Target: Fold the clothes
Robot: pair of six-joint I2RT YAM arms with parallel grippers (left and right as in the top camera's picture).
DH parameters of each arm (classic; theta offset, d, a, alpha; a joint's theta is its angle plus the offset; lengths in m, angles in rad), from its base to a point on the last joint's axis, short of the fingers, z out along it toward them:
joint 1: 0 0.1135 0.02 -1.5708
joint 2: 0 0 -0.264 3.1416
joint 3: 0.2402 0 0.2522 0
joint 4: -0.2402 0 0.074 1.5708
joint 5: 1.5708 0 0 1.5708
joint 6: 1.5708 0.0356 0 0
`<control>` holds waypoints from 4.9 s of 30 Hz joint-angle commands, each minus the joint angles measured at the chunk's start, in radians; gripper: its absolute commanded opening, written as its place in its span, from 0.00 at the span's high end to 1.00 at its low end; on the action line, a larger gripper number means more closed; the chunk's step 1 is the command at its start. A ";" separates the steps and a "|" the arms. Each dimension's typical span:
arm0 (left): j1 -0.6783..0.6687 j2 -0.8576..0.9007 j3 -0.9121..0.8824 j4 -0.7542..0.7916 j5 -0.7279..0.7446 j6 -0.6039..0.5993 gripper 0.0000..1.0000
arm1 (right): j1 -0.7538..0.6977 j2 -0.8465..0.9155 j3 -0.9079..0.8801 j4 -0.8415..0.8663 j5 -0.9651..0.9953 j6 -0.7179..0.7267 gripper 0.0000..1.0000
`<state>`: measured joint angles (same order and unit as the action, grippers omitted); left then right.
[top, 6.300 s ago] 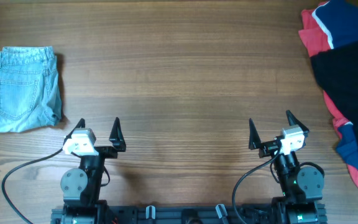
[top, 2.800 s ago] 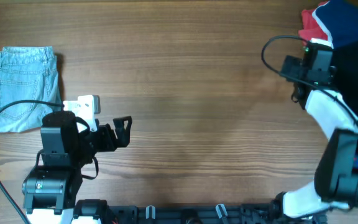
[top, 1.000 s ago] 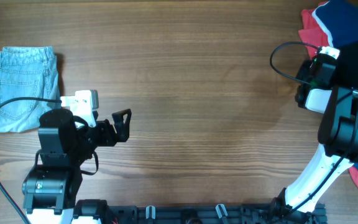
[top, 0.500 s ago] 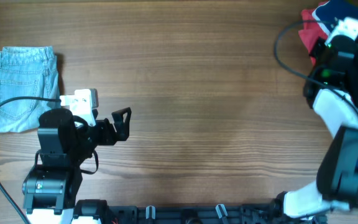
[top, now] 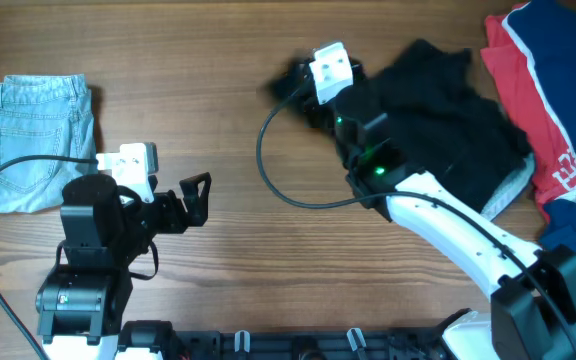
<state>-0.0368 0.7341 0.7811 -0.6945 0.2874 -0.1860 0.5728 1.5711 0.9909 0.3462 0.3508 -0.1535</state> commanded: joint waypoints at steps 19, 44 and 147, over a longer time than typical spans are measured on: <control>0.006 0.007 0.018 0.013 0.019 -0.010 0.00 | -0.740 0.016 0.007 -0.825 0.031 0.476 0.01; 0.006 0.070 0.018 0.005 0.019 -0.010 0.00 | -0.818 0.238 0.006 -0.640 -0.174 0.206 0.96; -0.071 0.769 -0.175 0.111 0.194 -0.346 0.73 | -0.422 -0.397 0.013 -1.204 -0.090 0.495 0.18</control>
<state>-0.1036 1.4998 0.6430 -0.6022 0.4385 -0.5152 0.1543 1.1778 1.0031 -0.8581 0.2695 0.3508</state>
